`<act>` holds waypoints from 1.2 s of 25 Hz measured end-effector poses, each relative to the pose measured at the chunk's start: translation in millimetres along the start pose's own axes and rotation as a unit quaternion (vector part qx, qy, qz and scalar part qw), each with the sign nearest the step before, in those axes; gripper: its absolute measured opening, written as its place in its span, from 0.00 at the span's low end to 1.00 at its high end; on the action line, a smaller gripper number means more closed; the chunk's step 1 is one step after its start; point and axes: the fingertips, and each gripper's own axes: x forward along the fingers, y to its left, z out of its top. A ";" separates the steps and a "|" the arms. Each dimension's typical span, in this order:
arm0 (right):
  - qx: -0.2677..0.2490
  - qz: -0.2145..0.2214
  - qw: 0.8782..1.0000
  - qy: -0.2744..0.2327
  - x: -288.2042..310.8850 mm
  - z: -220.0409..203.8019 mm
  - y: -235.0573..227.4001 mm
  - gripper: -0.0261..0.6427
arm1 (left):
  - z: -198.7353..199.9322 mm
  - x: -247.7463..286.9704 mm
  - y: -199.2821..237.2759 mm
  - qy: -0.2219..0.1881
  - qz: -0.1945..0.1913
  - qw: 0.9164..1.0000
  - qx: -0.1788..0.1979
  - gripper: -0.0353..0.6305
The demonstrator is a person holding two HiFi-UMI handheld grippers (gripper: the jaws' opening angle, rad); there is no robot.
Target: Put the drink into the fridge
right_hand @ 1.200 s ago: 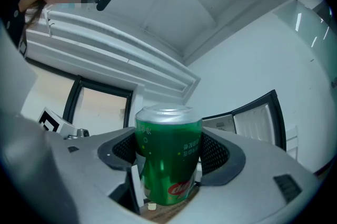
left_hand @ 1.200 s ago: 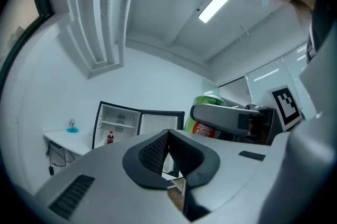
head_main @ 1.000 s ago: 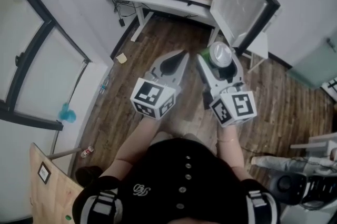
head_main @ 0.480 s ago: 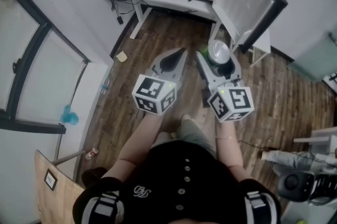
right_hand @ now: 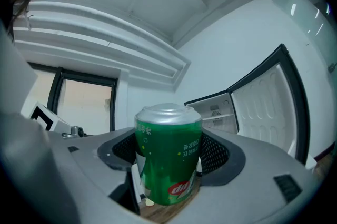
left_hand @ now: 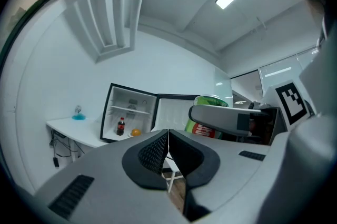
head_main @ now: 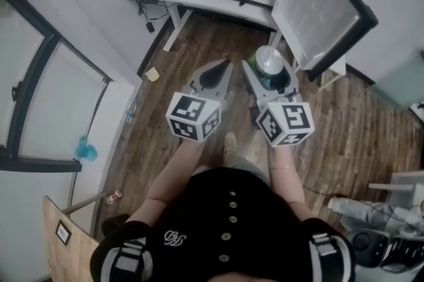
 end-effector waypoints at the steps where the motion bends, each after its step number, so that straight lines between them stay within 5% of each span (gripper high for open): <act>1: 0.000 0.001 1.000 0.002 10.3 0.0 -6.2 0.53 | 3.2 9.9 6.9 0.001 0.002 1.000 0.002 0.06; 16: -0.028 0.038 0.999 0.004 128.0 10.4 -102.3 0.53 | 25.7 161.3 68.0 -0.015 0.025 1.000 0.005 0.06; 30: -0.012 0.050 0.998 0.025 165.7 -8.3 -133.7 0.53 | 10.9 203.8 100.3 -0.001 0.039 0.999 -0.016 0.06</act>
